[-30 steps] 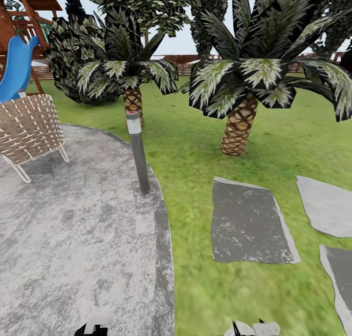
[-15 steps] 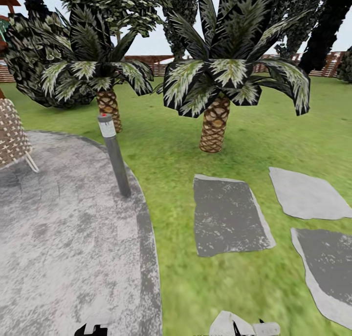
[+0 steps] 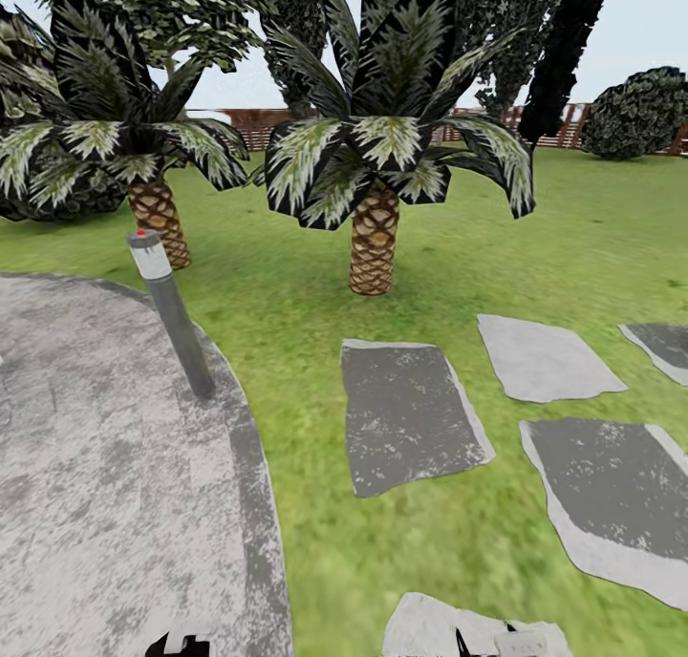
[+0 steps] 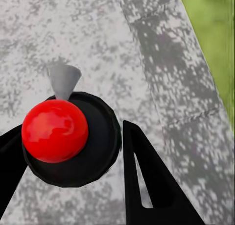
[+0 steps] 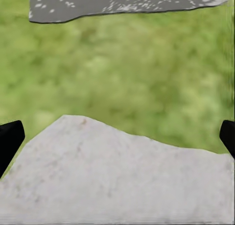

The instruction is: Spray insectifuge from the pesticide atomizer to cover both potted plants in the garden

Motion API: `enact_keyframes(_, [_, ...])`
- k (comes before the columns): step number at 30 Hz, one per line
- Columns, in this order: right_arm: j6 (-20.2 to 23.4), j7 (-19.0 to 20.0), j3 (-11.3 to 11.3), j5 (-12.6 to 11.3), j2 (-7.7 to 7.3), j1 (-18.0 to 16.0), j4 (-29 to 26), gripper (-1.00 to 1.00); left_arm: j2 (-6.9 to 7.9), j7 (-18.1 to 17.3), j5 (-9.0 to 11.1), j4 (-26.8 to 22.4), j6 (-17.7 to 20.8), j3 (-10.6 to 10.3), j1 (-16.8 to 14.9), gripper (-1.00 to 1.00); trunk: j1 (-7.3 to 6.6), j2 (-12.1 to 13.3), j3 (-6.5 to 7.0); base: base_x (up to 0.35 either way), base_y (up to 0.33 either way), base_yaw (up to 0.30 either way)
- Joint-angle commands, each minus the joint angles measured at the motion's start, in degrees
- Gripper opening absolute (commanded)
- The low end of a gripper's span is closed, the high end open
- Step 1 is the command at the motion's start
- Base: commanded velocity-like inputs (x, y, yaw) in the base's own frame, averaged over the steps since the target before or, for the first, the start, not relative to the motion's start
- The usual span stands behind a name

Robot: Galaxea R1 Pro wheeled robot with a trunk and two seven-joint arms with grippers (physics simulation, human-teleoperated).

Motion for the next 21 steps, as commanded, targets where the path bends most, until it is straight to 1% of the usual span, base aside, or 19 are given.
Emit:
enact_keyframes(1, [-0.16,-0.06,0.27,-0.02,-0.03,-0.05,0.07,1.00,0.00,0.12,-0.03,0.02,-0.19,0.04,-0.01,-1.00,-0.01,-0.02,-0.04,0.000,0.000,-0.300])
enact_keyframes(21, [-0.07,0.11,0.35,-0.10,-0.03,-0.05,0.07,1.00,0.01,0.07,-0.03,0.00,-0.19,0.08,0.00,-1.00,-0.01,-0.02,-0.04,0.000,0.000,-0.300])
